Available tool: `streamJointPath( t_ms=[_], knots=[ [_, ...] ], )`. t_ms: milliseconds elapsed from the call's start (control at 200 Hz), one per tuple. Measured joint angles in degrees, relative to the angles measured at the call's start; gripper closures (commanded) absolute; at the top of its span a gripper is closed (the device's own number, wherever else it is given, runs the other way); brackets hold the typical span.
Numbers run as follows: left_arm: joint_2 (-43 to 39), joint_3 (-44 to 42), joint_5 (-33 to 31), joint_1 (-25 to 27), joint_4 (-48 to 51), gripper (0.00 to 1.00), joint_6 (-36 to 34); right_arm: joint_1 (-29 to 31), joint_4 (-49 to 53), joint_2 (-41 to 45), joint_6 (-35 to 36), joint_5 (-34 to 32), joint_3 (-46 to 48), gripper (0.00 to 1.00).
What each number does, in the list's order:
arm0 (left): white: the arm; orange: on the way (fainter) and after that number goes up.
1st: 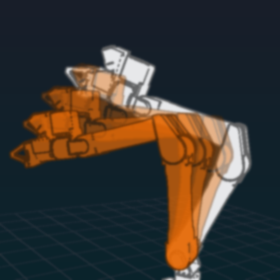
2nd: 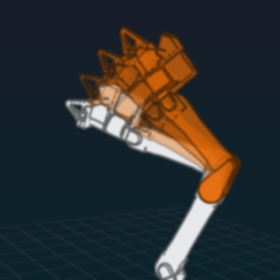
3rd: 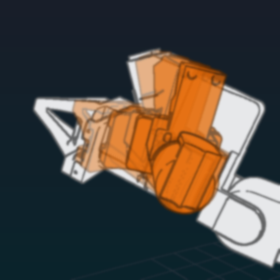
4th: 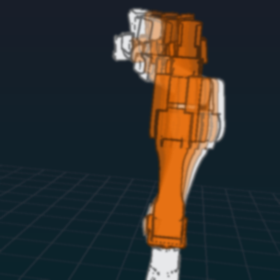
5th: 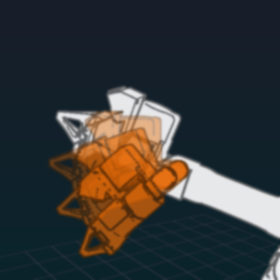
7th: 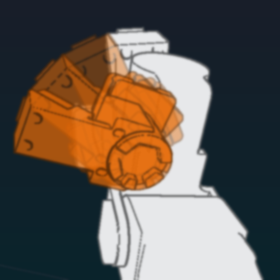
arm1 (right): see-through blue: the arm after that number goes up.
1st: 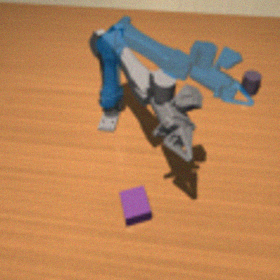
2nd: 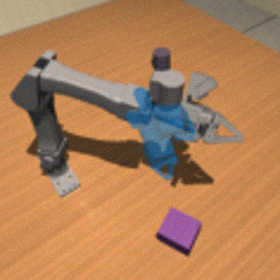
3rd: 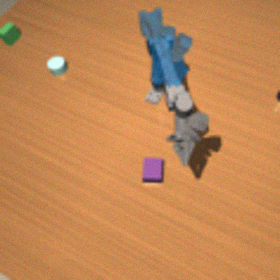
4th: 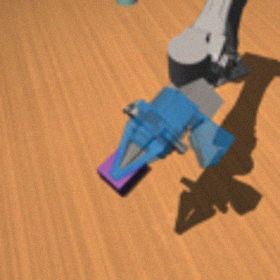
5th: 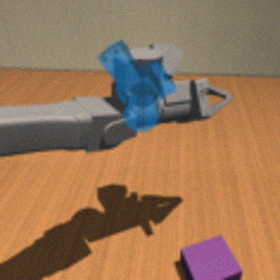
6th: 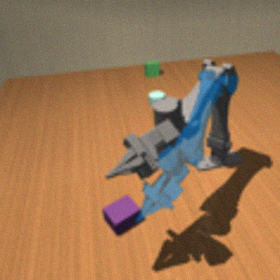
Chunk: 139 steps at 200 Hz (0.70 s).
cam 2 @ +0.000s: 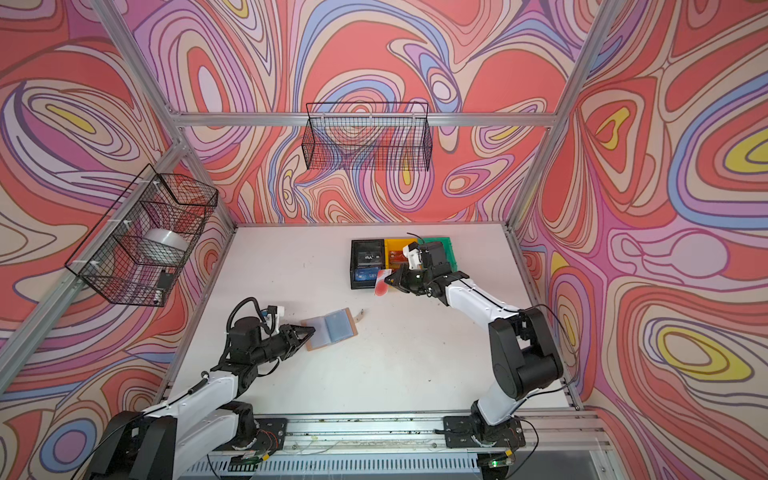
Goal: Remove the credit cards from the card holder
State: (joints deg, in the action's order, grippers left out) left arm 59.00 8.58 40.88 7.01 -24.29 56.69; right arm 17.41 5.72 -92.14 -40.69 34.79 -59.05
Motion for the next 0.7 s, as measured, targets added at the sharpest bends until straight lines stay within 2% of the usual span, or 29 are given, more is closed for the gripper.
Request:
streamJointPath(
  t_ms=[225, 396, 696],
  knots=[
    [0.0, 0.0, -0.02, 0.0, 0.44, 0.78, -0.13, -4.98, -5.14, 6.93, -7.96, -6.54, 8.28, 1.0],
    [0.0, 0.0, -0.02, 0.0, 0.5, 0.78, -0.13, -5.77, -1.95, 11.3, -11.19, -15.93, 8.17, 1.0],
    [-0.13, 0.0, -0.04, 0.0, 0.55, 0.79, -0.11, -6.54, 5.09, 11.96, -18.29, -30.32, 7.26, 1.0]
  ],
)
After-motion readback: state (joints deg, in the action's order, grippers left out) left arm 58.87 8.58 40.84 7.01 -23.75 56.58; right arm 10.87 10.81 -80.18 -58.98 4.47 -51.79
